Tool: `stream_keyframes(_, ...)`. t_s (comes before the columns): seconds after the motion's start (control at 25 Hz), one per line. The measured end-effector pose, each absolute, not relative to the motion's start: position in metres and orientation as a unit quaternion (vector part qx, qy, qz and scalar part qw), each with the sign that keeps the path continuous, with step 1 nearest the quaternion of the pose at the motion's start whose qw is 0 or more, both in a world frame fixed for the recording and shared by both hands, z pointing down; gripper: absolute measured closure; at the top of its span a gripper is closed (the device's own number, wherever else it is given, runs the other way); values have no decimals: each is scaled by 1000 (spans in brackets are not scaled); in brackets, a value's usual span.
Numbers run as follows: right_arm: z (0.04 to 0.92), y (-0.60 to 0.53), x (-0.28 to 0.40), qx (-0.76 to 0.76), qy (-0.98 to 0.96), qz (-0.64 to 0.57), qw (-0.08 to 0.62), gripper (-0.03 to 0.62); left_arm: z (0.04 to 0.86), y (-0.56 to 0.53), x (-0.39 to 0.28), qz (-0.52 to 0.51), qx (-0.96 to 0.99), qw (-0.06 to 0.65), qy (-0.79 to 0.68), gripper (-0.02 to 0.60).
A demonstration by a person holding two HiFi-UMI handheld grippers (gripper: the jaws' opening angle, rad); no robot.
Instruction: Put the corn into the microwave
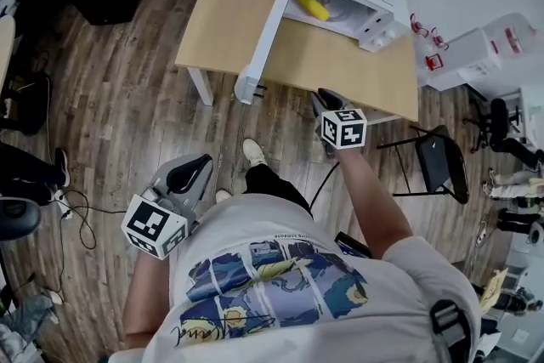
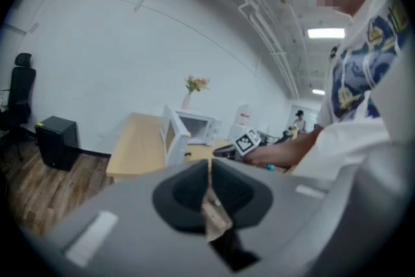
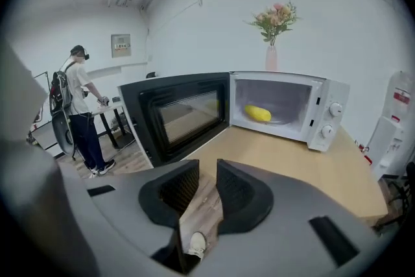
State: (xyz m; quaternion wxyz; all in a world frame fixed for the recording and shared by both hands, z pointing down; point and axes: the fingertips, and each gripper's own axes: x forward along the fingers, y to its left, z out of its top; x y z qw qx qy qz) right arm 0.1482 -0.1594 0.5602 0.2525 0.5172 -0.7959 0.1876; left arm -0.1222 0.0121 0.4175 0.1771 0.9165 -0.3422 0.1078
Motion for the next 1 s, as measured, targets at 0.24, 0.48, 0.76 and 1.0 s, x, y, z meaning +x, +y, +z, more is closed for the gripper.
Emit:
stream_keyframes(0.24,544,-82,112,480,-822,205,229,573,428,39,-117,115,925,169,-321,563)
stream_keyframes(0.48,531,-15,63,407,-856,207,241,583,436,57,-119,111,923,180,-321,563)
stream_keyframes(0.76,517,31,14,337,-887,210,238,585,445,77,-130,116,919,187,-327,563)
stream_keyframes(1.0,502,42,-12,300,-904,180,246,585,448,89,-143,129,912,190,-339,565)
